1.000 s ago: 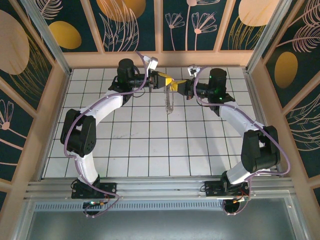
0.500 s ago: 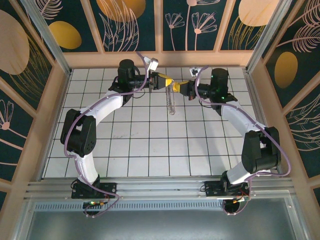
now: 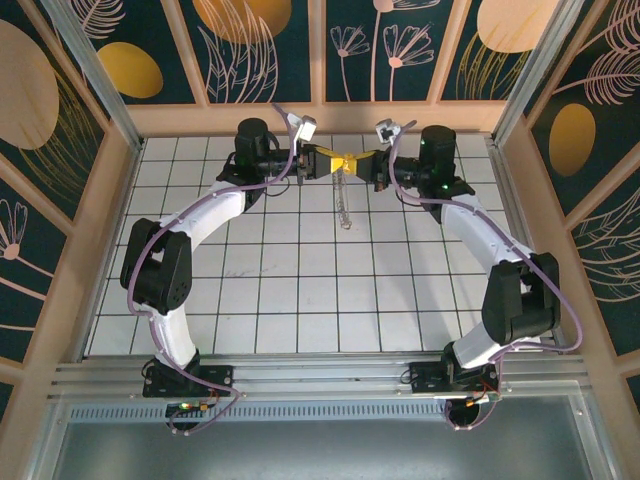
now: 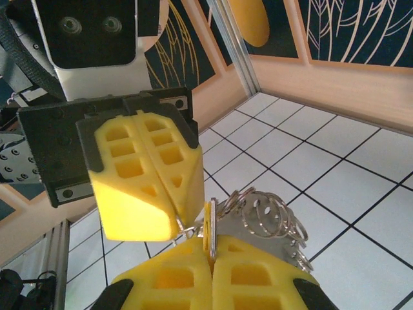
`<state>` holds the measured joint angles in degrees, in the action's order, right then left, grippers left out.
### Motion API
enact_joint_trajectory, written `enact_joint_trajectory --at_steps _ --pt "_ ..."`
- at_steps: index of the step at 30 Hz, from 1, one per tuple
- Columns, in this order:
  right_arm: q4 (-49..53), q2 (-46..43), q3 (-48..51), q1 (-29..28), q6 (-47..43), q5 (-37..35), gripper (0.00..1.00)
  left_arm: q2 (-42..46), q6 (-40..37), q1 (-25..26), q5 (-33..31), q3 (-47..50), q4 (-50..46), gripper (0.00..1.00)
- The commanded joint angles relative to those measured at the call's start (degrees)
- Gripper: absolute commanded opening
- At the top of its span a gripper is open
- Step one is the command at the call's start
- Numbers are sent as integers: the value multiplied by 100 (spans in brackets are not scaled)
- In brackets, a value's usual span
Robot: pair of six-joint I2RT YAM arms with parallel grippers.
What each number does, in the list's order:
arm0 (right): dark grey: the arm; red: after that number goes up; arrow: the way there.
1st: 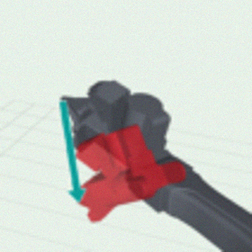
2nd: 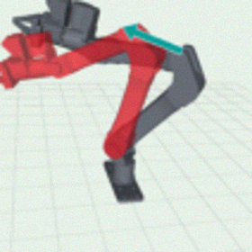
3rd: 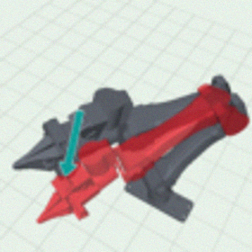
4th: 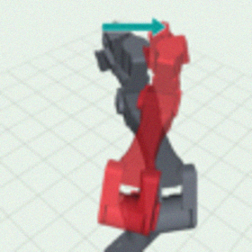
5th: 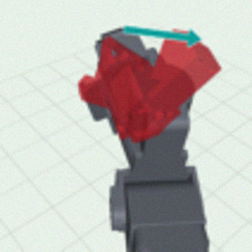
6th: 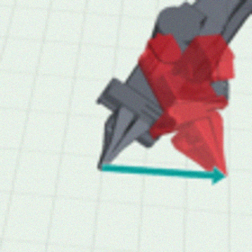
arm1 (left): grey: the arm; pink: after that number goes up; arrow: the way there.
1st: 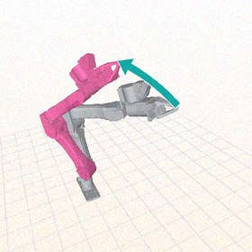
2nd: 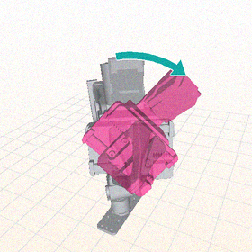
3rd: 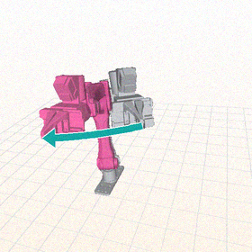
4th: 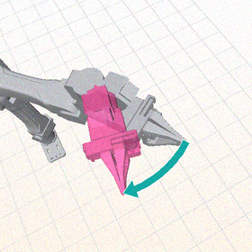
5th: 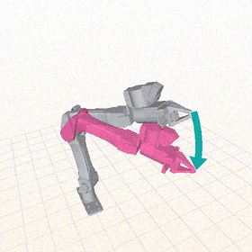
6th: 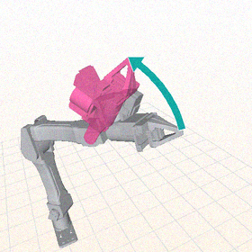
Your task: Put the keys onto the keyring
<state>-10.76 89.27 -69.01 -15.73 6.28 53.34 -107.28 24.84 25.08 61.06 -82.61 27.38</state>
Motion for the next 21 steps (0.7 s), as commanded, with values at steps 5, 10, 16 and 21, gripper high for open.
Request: enact_joint_trajectory --at_steps 5,10,16,21 --pt "193 79 -97 -76 -267 -69 0 190 -54 32 141 -10 183 0" --pt "44 -75 195 118 -186 -113 0 199 -65 35 134 6 179 0" --pt "-83 -202 358 223 -92 -63 0 192 -65 32 126 8 179 0" --pt "-146 -199 362 216 -31 26 0 185 -67 32 126 8 177 0"
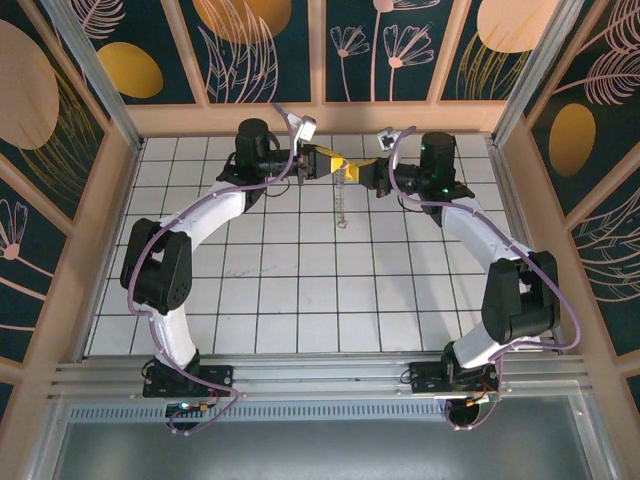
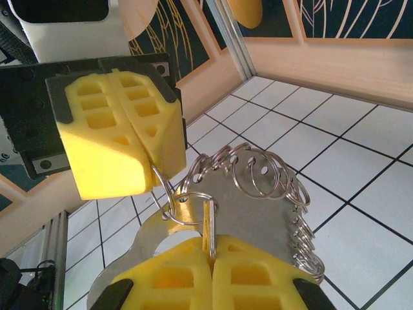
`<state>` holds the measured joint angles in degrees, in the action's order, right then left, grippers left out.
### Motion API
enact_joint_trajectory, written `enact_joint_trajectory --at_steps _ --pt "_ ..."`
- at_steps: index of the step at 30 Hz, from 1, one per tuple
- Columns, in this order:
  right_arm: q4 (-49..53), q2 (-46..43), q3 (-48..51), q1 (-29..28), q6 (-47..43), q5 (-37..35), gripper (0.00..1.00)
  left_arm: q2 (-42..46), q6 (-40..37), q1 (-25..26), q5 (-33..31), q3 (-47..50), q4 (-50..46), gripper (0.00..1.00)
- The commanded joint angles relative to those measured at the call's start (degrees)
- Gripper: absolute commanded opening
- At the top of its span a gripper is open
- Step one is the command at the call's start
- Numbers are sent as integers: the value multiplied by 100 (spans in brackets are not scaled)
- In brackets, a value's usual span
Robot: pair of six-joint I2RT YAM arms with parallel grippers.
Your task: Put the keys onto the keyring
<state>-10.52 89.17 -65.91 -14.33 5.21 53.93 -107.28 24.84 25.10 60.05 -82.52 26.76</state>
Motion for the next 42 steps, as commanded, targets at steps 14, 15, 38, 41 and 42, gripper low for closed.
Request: enact_joint_trajectory --at_steps 14,15,38,41,42 --pt "-144 32 -168 -228 65 -26 0 181 -63 30 235 -10 240 0" --pt "-144 38 -169 -224 59 -32 0 180 -67 30 235 0 234 0" --pt "-363 -108 41 24 214 42 0 171 -49 39 246 -18 249 0" --pt "-333 -39 -51 -78 208 34 0 164 -44 39 253 -14 256 0" --pt "-305 -19 -75 -116 186 15 0 171 -48 39 253 -18 254 0"
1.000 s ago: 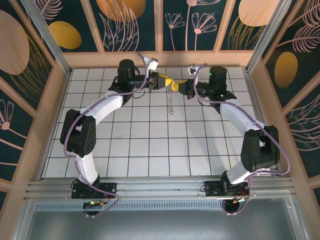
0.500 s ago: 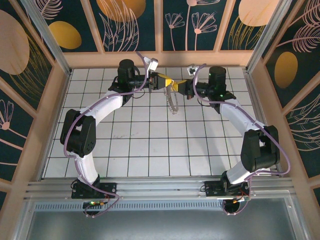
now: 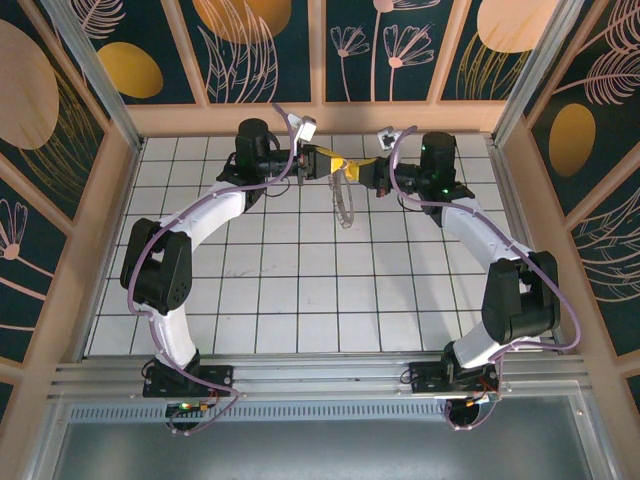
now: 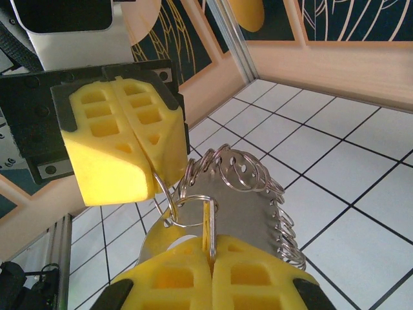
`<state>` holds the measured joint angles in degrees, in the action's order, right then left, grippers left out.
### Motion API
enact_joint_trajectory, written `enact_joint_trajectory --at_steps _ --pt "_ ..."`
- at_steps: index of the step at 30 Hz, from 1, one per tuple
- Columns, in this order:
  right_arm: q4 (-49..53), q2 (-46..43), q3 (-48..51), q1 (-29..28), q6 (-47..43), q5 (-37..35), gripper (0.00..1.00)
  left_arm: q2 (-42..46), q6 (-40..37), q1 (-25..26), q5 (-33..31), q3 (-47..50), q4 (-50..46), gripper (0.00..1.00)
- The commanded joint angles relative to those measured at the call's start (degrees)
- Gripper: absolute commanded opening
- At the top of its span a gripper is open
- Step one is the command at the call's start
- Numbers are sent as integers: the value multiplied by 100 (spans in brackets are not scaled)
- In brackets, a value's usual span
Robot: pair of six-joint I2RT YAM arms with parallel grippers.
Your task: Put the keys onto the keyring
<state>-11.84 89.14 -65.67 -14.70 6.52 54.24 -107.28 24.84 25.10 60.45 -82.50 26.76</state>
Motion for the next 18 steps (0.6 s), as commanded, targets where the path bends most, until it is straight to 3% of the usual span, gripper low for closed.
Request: enact_joint_trajectory --at_steps 1,18 --pt "-143 17 -142 -118 35 -26 0 169 -47 39 213 -15 255 0" --pt "92 6 -291 -50 -37 -296 0 169 -56 39 219 30 225 0"
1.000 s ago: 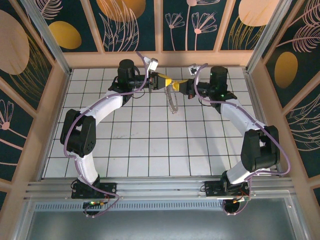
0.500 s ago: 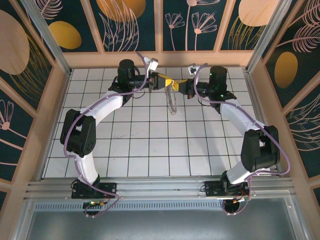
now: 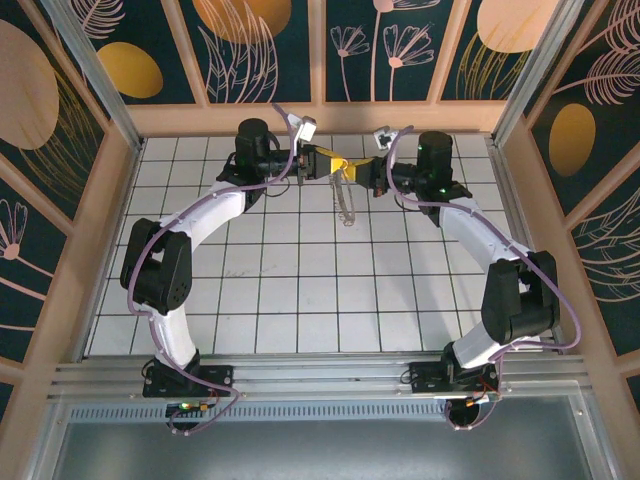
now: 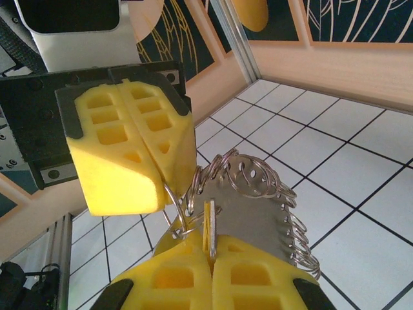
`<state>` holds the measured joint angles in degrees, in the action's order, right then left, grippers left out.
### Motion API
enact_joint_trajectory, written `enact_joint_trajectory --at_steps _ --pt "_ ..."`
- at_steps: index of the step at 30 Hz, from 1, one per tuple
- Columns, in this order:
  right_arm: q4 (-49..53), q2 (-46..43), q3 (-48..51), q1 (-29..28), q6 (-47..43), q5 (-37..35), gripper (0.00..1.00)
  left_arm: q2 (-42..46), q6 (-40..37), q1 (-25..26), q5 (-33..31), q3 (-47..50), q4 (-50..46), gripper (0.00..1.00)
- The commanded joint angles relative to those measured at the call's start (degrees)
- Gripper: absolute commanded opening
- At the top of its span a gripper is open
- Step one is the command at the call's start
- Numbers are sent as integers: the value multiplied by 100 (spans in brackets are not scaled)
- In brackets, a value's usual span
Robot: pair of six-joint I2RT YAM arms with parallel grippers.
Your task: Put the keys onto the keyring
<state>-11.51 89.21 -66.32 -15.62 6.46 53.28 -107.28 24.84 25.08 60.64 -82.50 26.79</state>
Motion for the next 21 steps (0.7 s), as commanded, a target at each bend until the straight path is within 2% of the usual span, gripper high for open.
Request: enact_joint_trajectory --at_steps 1,2,3,7,13,21 --pt "146 15 -280 51 -38 -326 0 179 -58 41 158 49 220 0" --pt "259 30 -354 60 -48 -454 0 182 -52 41 110 73 227 0" --pt "375 42 -424 59 -64 -562 0 198 -58 41 74 107 240 4" --pt "869 148 -750 63 -148 -976 0 293 -47 41 -110 288 316 30" --pt "1420 340 -1056 74 -311 -1270 0 535 75 7 -502 620 597 51" --pt "1634 660 -1269 139 -338 -1373 0 1216 670 -303 -1545 1465 1251 60"
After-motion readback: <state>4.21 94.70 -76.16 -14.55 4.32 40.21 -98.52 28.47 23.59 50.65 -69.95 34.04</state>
